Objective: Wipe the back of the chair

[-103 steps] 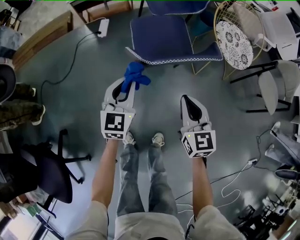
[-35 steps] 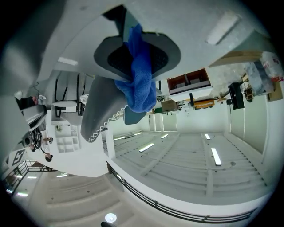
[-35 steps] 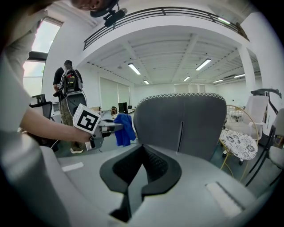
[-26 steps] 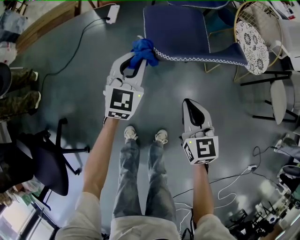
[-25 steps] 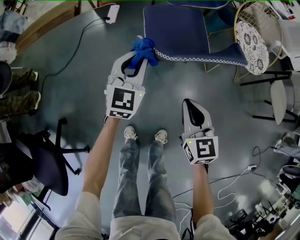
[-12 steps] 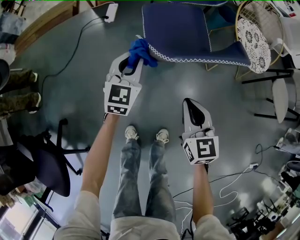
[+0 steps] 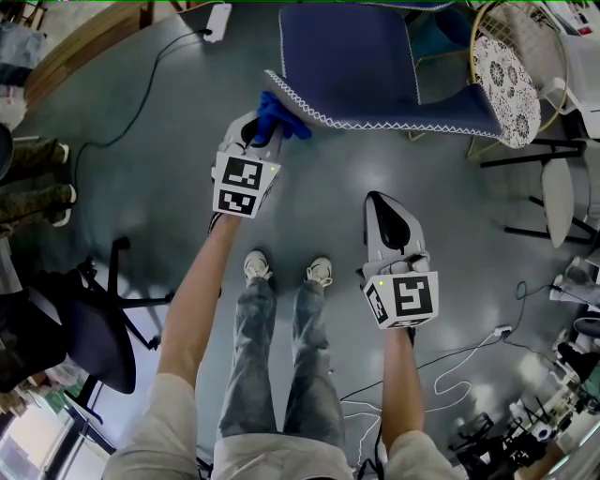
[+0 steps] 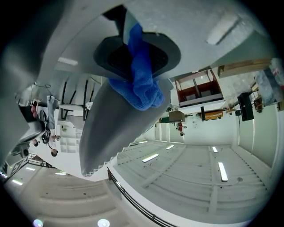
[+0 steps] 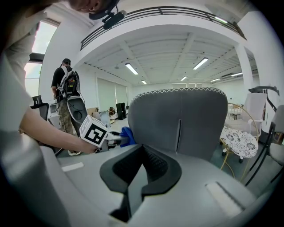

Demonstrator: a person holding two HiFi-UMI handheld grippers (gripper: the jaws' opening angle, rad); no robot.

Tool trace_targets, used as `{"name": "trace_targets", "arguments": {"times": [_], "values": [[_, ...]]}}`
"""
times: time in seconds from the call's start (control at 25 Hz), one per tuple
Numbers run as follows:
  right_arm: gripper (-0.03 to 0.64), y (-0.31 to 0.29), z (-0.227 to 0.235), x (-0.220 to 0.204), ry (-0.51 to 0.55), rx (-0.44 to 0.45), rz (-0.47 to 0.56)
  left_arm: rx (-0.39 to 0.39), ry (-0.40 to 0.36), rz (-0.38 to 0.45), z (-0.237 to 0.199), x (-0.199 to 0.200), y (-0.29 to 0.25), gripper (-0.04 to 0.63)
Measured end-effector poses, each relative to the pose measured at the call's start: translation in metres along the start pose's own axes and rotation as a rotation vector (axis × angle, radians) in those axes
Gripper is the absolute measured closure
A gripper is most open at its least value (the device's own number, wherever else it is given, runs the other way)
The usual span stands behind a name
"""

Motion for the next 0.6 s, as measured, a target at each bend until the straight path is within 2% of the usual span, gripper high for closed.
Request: {"name": "trace_targets", "arguments": {"times": [0.32,0.6], "values": [[0.617,0.001,0.002,-0.003,0.001,0.005,-0.011,0.001,0.105,-0.117,-0.015,-0.028,-0.017,0.551],[0.617,0.006,-0.001,-0.006,0.005,0.011,-0.025,0.054,0.145,-0.101,-0.031,-0.031,0.001,0.551]]}}
Point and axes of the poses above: the fingertips, and each gripper's own axes: y backward along the fingers, z to its right, x out of its top, the point moved 8 cm from there along y, backward along the fingers, and after that the axes turned 11 degrees about y, right-handed, at the moved point
